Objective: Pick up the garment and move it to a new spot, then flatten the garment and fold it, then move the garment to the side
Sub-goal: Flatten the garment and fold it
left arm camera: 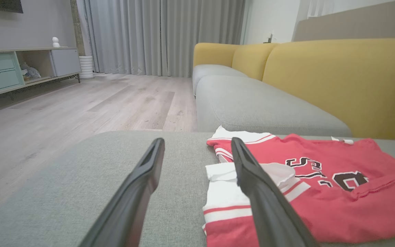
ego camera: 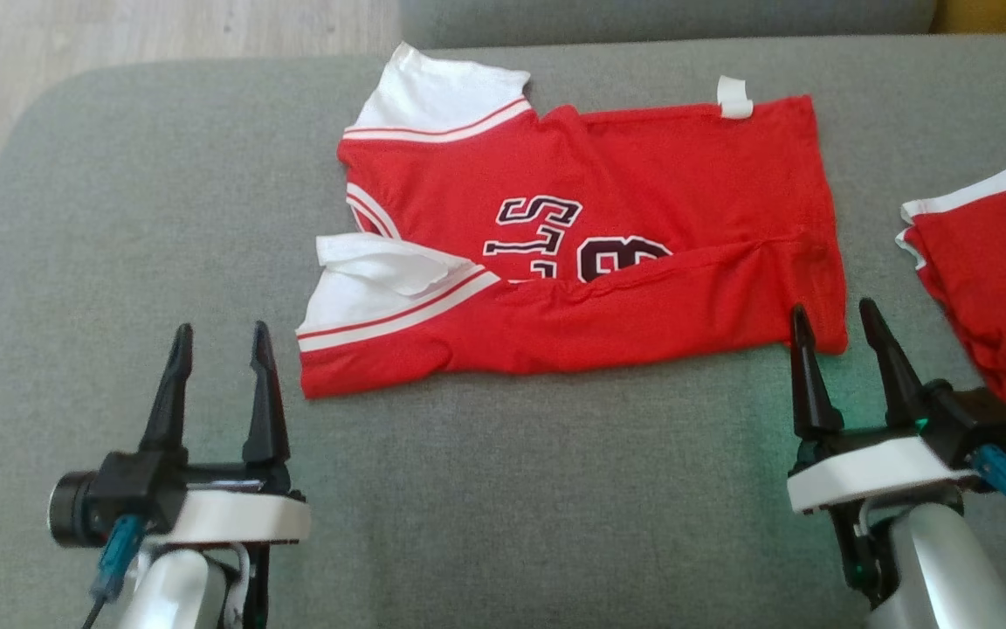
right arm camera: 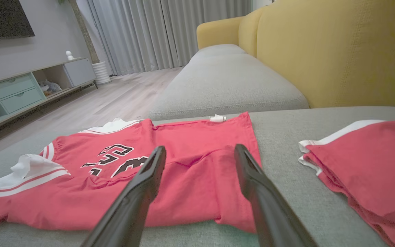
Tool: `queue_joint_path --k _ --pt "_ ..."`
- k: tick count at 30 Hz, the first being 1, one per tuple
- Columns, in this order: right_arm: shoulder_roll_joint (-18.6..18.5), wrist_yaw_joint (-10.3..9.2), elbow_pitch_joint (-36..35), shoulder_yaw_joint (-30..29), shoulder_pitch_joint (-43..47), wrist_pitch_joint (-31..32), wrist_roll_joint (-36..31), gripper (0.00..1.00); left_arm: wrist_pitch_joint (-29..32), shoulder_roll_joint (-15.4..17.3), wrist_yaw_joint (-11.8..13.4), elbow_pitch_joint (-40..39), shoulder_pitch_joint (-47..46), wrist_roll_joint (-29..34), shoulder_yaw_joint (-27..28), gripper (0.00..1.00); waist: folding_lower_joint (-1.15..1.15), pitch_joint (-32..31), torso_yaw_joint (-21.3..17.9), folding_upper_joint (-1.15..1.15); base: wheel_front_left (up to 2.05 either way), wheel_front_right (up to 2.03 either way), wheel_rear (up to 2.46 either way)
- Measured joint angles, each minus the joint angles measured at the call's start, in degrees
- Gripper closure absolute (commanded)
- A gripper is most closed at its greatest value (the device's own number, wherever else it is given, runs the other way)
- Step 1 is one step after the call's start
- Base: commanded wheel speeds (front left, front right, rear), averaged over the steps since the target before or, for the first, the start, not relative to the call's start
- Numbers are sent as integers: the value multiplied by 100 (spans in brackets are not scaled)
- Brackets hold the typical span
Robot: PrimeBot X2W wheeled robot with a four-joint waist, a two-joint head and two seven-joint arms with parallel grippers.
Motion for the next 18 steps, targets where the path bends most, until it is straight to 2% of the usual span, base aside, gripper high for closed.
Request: queue_joint_path --k 3,5,9,14,18 --pt "31 0 -98 12 -33 0 12 0 10 -22 -204 565 -184 66 -12 0 0 119 -30 0 0 0 0" --pt "40 0 -127 34 -40 0 52 0 225 -13 -301 1116 -344 69 -91 0 0 200 -55 0 0 0 0" --pt "44 0 -226 60 -192 0 53 0 430 -21 -382 1836 -740 67 -188 0 1 386 -124 0 0 0 0" --pt "45 0 -249 65 -266 0 53 0 526 -49 -600 2451 -1234 -43 -204 0 1 623 -231 0 0 0 0" --pt "47 0 -253 67 -272 0 86 0 578 -60 -654 2781 -1493 -49 -231 0 1 762 -335 0 0 0 0"
